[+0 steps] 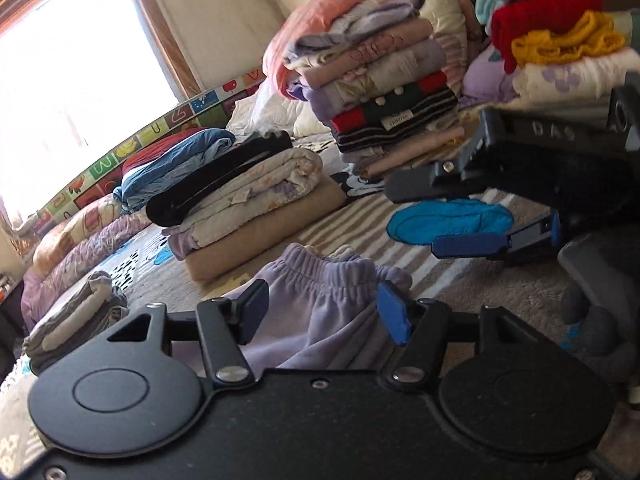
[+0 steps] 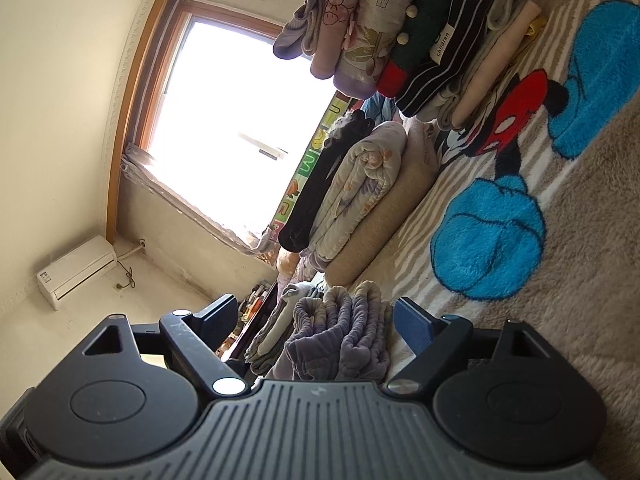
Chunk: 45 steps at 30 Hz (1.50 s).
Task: Fold clothes
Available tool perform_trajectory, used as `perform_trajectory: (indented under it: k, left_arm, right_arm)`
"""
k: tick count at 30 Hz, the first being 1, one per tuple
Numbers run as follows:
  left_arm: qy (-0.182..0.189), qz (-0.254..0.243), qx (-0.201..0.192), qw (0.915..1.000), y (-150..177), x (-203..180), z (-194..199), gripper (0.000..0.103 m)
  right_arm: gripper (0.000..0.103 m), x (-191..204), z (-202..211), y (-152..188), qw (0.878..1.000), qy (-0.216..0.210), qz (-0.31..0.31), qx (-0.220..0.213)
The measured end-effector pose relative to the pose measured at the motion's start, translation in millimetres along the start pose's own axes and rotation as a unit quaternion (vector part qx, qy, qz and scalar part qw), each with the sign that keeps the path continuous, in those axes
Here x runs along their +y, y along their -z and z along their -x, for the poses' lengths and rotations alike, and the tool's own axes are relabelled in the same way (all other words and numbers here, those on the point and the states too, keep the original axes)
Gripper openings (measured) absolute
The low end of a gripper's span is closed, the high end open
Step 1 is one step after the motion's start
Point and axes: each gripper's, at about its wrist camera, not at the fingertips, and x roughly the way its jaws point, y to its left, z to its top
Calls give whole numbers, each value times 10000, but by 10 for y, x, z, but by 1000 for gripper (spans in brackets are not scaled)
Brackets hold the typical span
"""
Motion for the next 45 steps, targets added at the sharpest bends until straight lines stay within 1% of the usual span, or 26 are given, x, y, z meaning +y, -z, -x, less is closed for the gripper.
perform_trajectory:
  k: [2,3,4,7,8,9,12,14,17,20,23,24,27,28,30,32,35,36,37,38,39,40,41,42,43,45]
  left_arm:
    - [-91,533,-8,9985,82,270,110,60]
    - [-218,801,36,9965,146,415,136,55]
    - [-336,1007,96,9943,216,548,142,53]
    - [-451,1486,309,9874,410,849,78,47]
    - [-441,1565,333,9861,451,896,56,47]
    - [-372,1563,344,9864,488,905,29,47]
    - [220,927,1031,9901,686,696,-204,45]
    - [154,711,785,9943,764,604,-130,44]
    - [156,985,665,9928,799,654,-64,44]
    - [211,1091,747,9910,785,685,-86,44]
    - [329,1276,836,9878,800,752,-110,44]
    - [371,1363,853,9863,812,783,-112,44]
    - [496,1598,912,9817,806,864,-80,45]
    - [537,1671,929,9801,798,884,-62,46]
    - [585,1693,966,9791,798,885,-52,46]
    - [633,1720,1004,9779,809,888,-51,47]
    - [755,1941,1058,9723,833,951,-71,49]
    - [803,1994,1071,9707,841,970,-77,50]
    - [839,2029,1085,9695,848,984,-81,50]
    - [871,2057,1098,9685,855,994,-85,50]
    - [901,2076,1110,9677,859,1001,-89,51]
    - [926,2076,1116,9674,863,1000,-89,51]
    - [954,2061,1122,9674,865,999,-89,51]
    - [978,2047,1124,9674,867,1002,-91,51]
    - [997,2041,1128,9673,867,1004,-92,51]
    - [1057,2000,1143,9673,862,1010,-100,52]
  right_arm:
    - [84,13,3,4,10000,37,56,24]
    - [84,21,-2,9,9999,65,96,41]
    - [84,29,-9,14,9998,95,137,58]
    - [83,57,-39,28,9994,210,266,114]
    - [83,66,-49,34,9991,250,311,134]
    - [82,74,-58,40,9988,291,355,154]
    - [81,98,-88,52,9978,406,474,216]
    - [81,115,-113,63,9969,496,559,265]
    - [80,149,-160,83,9946,658,725,352]
    - [80,204,-213,105,9908,879,920,456]
    - [74,304,-238,97,9857,1244,1022,488]
    - [75,364,-226,92,9832,1399,1086,439]
    - [72,799,-203,148,9657,1627,1998,305]
    - [72,961,-266,189,9580,1606,2343,406]
    - [70,1244,-488,272,9432,1323,2922,863]
    - [70,1453,-799,350,9231,1186,3410,1326]
    - [68,1571,-1283,387,9054,1069,3632,1924]
    - [66,1565,-1432,422,8895,1209,3871,2107]
    - [62,1522,-1560,465,8686,1445,4162,2268]
    - [57,1402,-1683,475,8521,1740,4285,2452]
    - [49,1219,-1770,442,8465,1995,4179,2628]
    - [23,1048,-1825,399,8446,2183,4059,2725]
    - [13,923,-1801,321,8566,2181,3870,2623]
    - [7,851,-1771,249,8709,2104,3647,2534]
    - [0,819,-1739,237,8743,2065,3604,2511]
    - [0,757,-1674,212,8810,1985,3516,2465]
